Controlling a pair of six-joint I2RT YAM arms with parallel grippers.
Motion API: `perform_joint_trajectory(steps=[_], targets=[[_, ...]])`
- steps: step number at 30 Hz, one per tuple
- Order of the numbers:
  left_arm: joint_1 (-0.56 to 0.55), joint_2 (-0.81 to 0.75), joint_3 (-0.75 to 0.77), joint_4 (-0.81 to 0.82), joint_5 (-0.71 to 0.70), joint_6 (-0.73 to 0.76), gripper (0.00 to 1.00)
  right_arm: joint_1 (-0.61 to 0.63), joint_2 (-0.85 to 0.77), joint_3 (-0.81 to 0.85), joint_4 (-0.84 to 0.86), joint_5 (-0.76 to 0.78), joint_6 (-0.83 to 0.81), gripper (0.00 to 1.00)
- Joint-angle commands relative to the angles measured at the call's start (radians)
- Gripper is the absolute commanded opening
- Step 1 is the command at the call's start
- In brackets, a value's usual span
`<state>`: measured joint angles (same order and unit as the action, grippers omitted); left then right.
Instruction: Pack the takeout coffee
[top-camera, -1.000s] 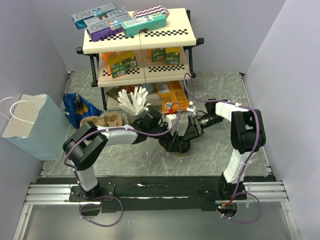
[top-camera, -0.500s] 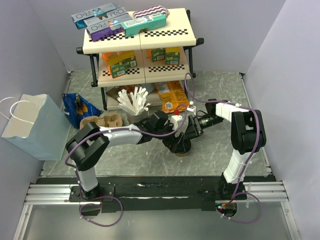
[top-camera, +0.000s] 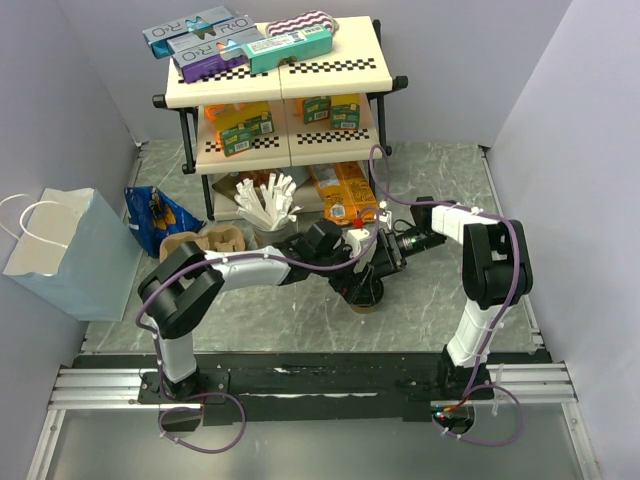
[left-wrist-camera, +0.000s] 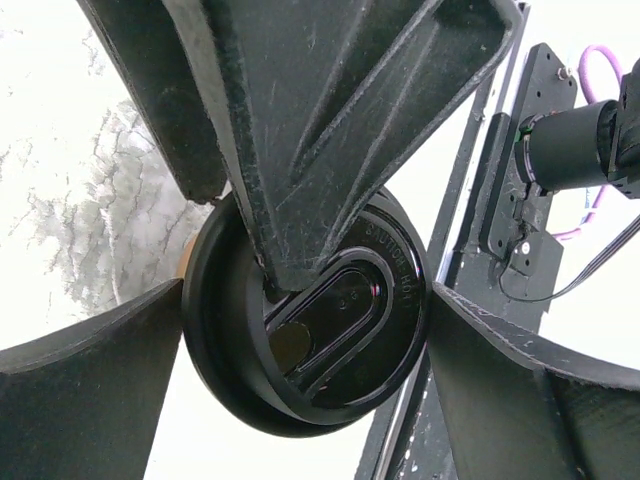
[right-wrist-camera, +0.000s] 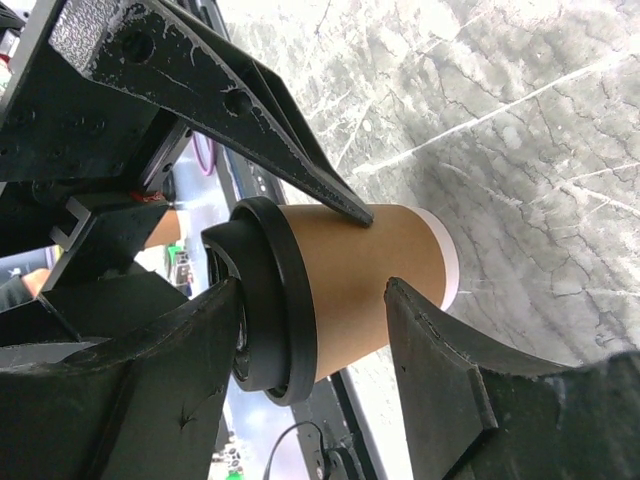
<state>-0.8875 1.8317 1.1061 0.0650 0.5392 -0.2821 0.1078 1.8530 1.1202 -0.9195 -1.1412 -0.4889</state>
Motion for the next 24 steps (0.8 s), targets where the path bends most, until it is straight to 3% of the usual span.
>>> perform_joint_trajectory(steps=[1,10,18,24], targets=[[0.027,0.035,-0.055,-0.073,-0.225,0.144,0.99,0.026,-0.053,0.010,0.001,0.081,-0.033,0.66],[0.055,-0.127,0.004,-0.089,-0.015,0.244,0.99,0.001,-0.115,0.138,-0.064,0.075,-0.050,0.78],[0.119,-0.062,0.028,-0.125,0.134,0.248,0.99,0.000,-0.081,0.179,-0.032,0.080,0.010,0.80],[0.191,-0.014,0.029,-0.021,0.280,0.162,0.99,0.000,-0.078,0.225,-0.091,0.087,0.000,0.82]])
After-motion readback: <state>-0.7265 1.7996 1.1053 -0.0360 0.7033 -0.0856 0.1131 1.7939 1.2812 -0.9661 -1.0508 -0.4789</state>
